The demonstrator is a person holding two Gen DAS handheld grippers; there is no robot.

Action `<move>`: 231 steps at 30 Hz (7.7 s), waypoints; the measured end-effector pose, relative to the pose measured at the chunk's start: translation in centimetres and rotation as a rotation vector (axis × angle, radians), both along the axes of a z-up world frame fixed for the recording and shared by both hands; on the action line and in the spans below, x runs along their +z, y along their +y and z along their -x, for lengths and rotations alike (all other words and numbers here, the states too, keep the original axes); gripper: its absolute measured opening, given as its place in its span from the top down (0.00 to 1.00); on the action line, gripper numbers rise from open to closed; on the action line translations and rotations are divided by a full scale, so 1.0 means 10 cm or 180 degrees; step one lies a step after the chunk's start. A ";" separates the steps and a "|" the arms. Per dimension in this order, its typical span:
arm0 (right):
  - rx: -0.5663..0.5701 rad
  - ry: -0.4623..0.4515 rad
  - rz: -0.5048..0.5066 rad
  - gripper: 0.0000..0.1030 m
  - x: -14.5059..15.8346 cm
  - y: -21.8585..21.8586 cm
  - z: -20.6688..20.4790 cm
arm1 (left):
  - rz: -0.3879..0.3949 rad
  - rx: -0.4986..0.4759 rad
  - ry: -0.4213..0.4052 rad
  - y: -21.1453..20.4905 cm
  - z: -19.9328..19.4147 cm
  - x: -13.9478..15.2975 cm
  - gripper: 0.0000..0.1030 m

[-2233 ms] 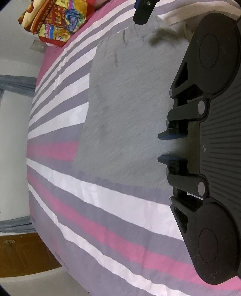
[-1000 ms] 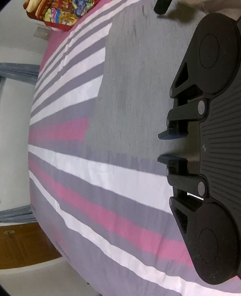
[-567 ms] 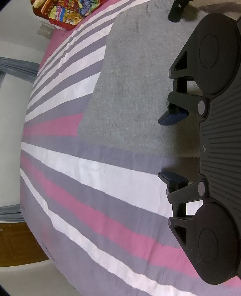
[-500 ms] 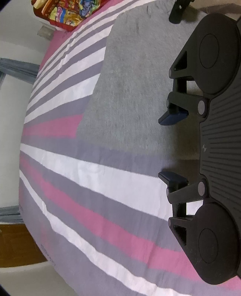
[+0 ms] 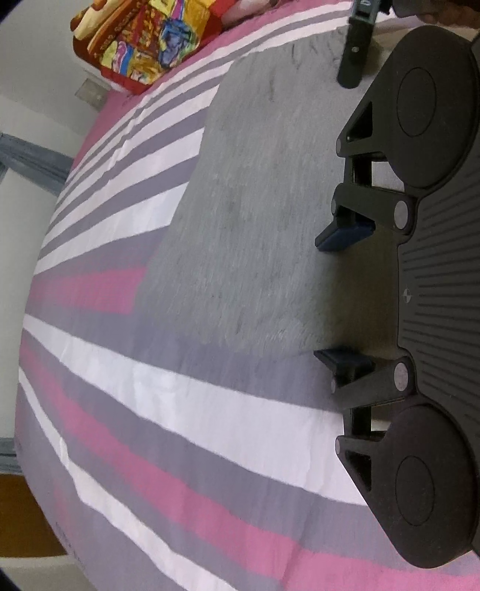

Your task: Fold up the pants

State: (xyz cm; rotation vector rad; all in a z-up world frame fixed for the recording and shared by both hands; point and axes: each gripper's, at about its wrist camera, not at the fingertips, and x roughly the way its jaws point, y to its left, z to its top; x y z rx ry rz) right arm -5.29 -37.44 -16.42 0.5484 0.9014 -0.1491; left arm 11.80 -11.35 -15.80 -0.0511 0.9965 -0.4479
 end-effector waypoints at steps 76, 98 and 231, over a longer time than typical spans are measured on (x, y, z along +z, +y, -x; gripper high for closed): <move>0.0372 -0.1264 -0.1060 0.53 1.05 0.03 -1.26 | 0.1025 0.0140 -0.0647 -0.03 -0.88 1.16 0.78; 0.0173 -0.0496 -0.0567 0.43 -0.07 -0.56 -1.82 | 0.0167 0.0176 -0.0388 -0.66 -1.79 -0.07 0.61; 0.0097 -0.1032 0.1284 0.00 1.80 0.98 0.77 | -0.0493 0.0293 -0.1151 0.05 1.20 1.71 0.00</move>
